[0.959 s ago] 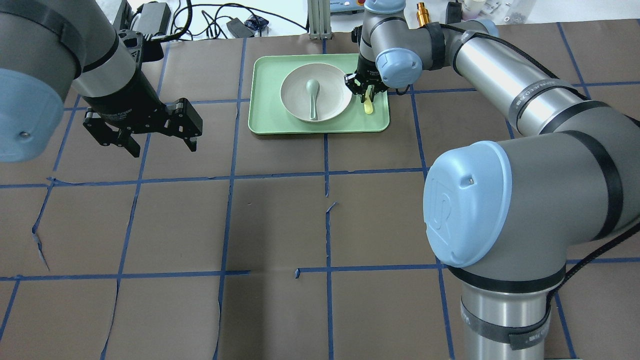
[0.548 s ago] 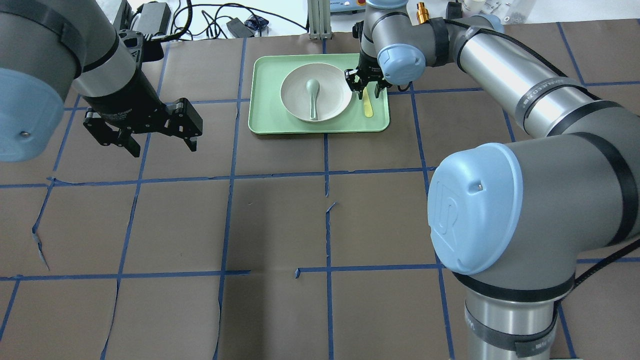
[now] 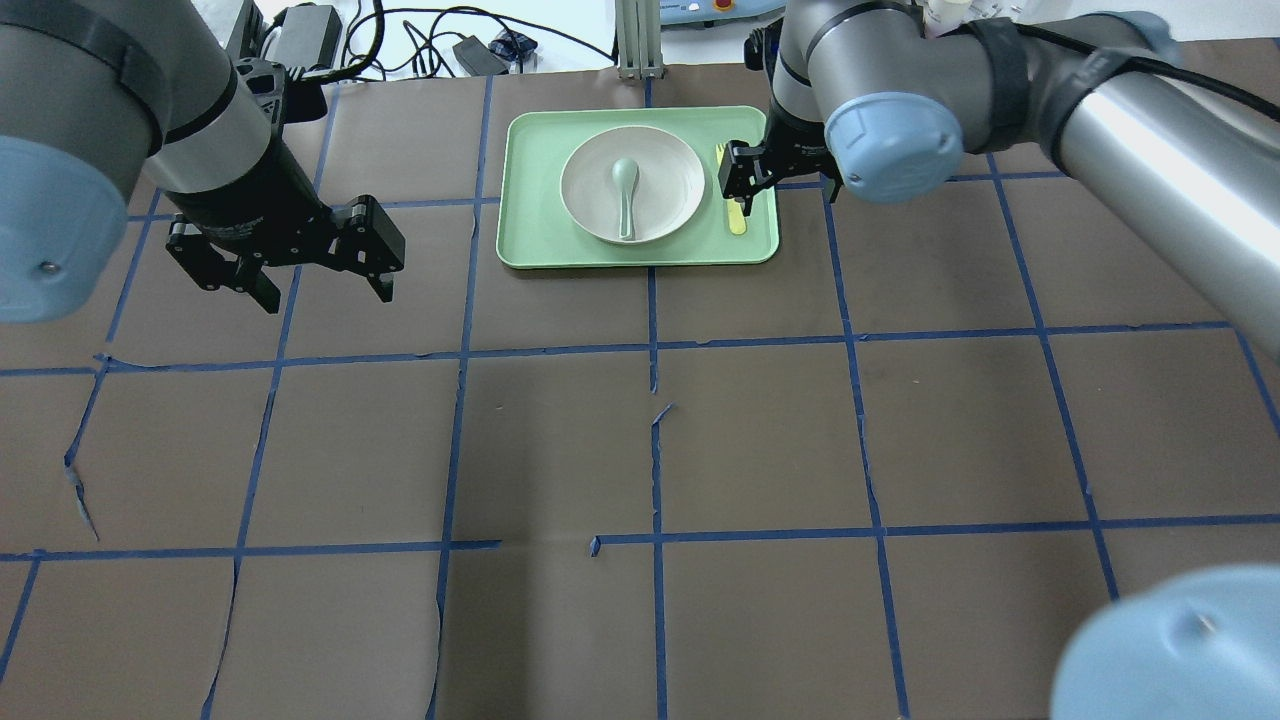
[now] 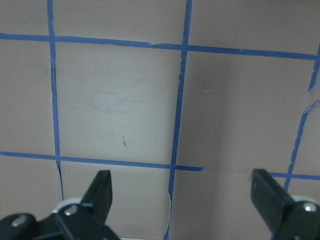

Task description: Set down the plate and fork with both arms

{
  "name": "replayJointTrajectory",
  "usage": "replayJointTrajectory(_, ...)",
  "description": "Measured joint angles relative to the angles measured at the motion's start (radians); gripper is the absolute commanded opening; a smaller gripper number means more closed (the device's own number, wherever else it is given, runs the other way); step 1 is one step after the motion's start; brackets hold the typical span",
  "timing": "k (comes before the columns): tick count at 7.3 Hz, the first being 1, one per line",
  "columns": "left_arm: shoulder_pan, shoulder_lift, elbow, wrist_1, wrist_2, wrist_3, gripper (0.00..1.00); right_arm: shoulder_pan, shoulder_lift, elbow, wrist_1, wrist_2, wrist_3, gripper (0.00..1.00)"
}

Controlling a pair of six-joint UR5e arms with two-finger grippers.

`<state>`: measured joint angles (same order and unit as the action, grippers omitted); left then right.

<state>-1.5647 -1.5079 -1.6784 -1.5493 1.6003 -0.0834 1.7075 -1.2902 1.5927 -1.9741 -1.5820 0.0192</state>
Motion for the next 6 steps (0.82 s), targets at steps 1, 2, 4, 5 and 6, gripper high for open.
replayJointTrajectory(1, 0.000, 0.000, -0.001, 0.000, 0.001, 0.000, 1.00, -0.002, -0.124, 0.075, 0.049, 0.000, -0.001, 1.00)
replayJointTrajectory(2, 0.000, 0.000, -0.001, 0.000, 0.001, 0.000, 1.00, -0.003, -0.223, 0.110, 0.132, 0.003, -0.001, 1.00)
replayJointTrajectory(4, 0.000, 0.002, -0.002, -0.003, 0.001, -0.001, 1.00, -0.004, -0.318, 0.111, 0.225, 0.011, 0.008, 1.00)
replayJointTrajectory(5, 0.000, 0.002, -0.002, -0.003, 0.001, -0.002, 1.00, -0.002, -0.319, 0.081, 0.248, 0.011, 0.009, 1.00)
replayJointTrajectory(6, 0.000, 0.002, 0.001, -0.004, -0.001, -0.002, 1.00, -0.003, -0.299, 0.028, 0.285, 0.011, 0.007, 1.00)
